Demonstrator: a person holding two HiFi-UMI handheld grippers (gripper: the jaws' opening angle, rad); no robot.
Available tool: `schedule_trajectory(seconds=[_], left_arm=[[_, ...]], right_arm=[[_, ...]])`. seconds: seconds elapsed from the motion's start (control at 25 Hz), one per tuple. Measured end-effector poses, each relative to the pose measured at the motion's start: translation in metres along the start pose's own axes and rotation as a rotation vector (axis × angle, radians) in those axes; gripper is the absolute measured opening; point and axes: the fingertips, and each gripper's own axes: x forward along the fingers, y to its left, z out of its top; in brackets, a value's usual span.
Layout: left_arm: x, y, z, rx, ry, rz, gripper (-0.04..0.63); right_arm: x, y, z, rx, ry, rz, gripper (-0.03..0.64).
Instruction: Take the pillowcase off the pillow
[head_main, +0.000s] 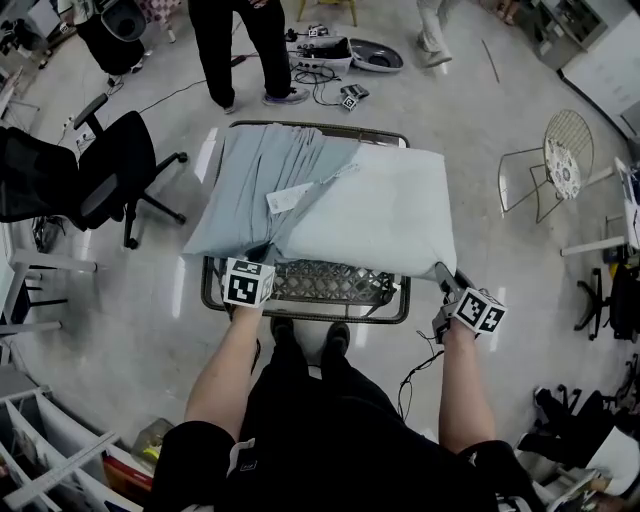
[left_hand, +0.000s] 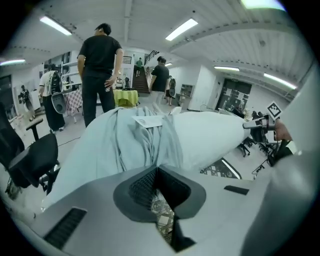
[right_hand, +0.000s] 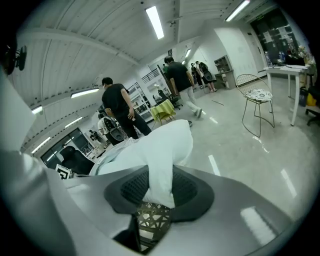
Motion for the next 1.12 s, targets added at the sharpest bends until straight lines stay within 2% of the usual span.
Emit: schedule_trajectory(seconds=[0.12, 0.2, 0.28, 0.4, 0.56, 0.8, 0.96, 1.12], left_arm=[[-0.009, -0.021, 0.004, 0.063, -0.016, -0.061, 0.023], [-0.018, -0.024, 0.016, 0.093, -0.066, -0.071, 0.029], [-0.027, -0.017, 0.035, 0.097, -0.117, -0.086, 0.031], [-0.029, -0.002, 0.069, 0.142, -0.16, -0.118, 0.031], [-0.028, 0.01, 0.111, 0.231, -0.213, -0.151, 0.034], [-0.008, 0.003, 0.167, 0.316, -0.196, -0.214, 0.093], [0.028, -0.005, 0.189, 0.323, -0.149, -0.235, 0.136], [0.079, -0.015, 0.223, 0.351, -0.129, -0.236, 0.152]], right_arm=[[-0.006, -0.017, -0.017, -0.048, 0.08, -0.072, 0.18], [-0.017, -0.031, -0.02, -0.081, 0.09, -0.161, 0.199], [-0.033, -0.044, -0.007, -0.063, 0.024, -0.255, 0.144], [-0.045, -0.043, 0.027, -0.02, -0.092, -0.312, 0.144], [-0.023, 0.009, 0.057, -0.088, -0.158, -0.268, 0.169], [0.04, 0.086, 0.073, -0.199, -0.117, -0.151, 0.212], [0.085, 0.095, 0.083, -0.245, -0.059, -0.119, 0.242], [0.132, 0.072, 0.109, -0.286, -0.002, -0.11, 0.269]])
